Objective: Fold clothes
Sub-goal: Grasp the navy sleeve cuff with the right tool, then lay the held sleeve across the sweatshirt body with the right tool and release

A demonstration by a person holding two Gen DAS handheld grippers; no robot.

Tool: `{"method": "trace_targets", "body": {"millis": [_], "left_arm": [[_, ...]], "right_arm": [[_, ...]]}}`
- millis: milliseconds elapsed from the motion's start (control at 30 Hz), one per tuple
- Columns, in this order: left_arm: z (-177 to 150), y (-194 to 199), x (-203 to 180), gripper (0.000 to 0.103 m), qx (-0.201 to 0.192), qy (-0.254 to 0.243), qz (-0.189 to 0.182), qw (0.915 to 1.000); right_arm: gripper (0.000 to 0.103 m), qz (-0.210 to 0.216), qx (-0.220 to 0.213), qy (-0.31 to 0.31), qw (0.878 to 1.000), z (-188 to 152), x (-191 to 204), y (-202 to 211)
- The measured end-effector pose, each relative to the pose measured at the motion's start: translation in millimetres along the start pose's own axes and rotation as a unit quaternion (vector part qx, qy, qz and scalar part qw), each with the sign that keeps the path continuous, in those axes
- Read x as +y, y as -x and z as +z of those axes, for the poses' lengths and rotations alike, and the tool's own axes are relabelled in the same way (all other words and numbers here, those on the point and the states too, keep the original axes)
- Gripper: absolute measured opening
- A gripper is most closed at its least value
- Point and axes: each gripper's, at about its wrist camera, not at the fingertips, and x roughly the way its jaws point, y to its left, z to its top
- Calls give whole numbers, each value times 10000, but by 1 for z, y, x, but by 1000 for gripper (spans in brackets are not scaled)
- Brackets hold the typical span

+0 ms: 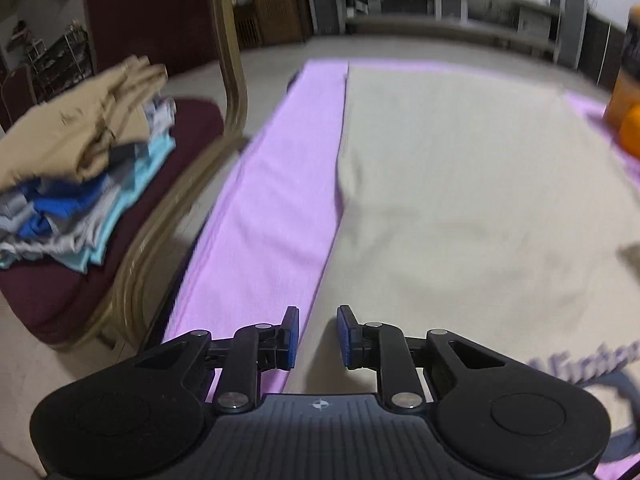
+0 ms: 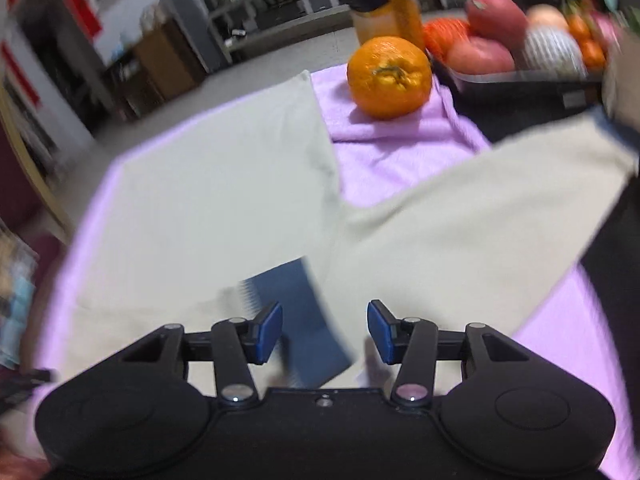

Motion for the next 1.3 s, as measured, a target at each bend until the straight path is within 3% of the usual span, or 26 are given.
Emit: {"method": "trace_targets", "body": {"millis": [167, 267, 367, 500, 600, 700, 833, 967, 1033, 1067, 1133, 1233, 1300], "left_arm": [[-7, -8, -5, 20, 192, -98, 124, 9997], [-7, -8, -7, 20, 185, -131, 188, 9996], [-7, -8, -7, 20, 167, -139, 195, 9996], [-8, -8, -4, 21, 146, -85, 158, 9997], [-8, -4, 1, 27, 87, 31, 189, 9998], [-9, 16, 12, 27, -357, 365, 198, 9985], [-9, 35, 16, 27, -852, 495, 455, 9941], [-9, 27, 9, 26, -619, 377, 331, 9968], [-11, 20, 3, 27, -433, 213, 273, 9985], [-13, 16, 0, 26, -363, 125, 307, 9988], [-16, 14, -4, 25, -319, -7, 354, 9989], [-17, 21, -8, 25, -535, -95, 147, 9984], [-16, 23, -17, 25, -655, -220, 67, 9976]], "right_arm": [[48, 192, 258, 501, 9982, -6, 15, -22], [53, -4, 221, 1008, 9947, -16, 28, -28], [52, -184, 106, 1208, 9925, -24, 37, -27], [11, -102, -66, 796, 9968, -26, 33, -16], [8, -47, -487, 365, 9981, -28, 26, 4], [8, -34, -1057, 394, 9936, -29, 29, 30], [8, -427, -1501, 850, 9841, -32, 40, 46], [8, -646, -1164, 900, 9870, -29, 37, 24], [15, -673, -750, 892, 9909, -27, 33, 5], [26, -707, -565, 818, 9925, -27, 29, -3], [32, -757, -487, 395, 9952, -27, 19, -6], [42, -440, -891, -57, 9950, -26, 9, 17], [39, 241, -1015, -391, 9938, -26, 5, 25]]}}
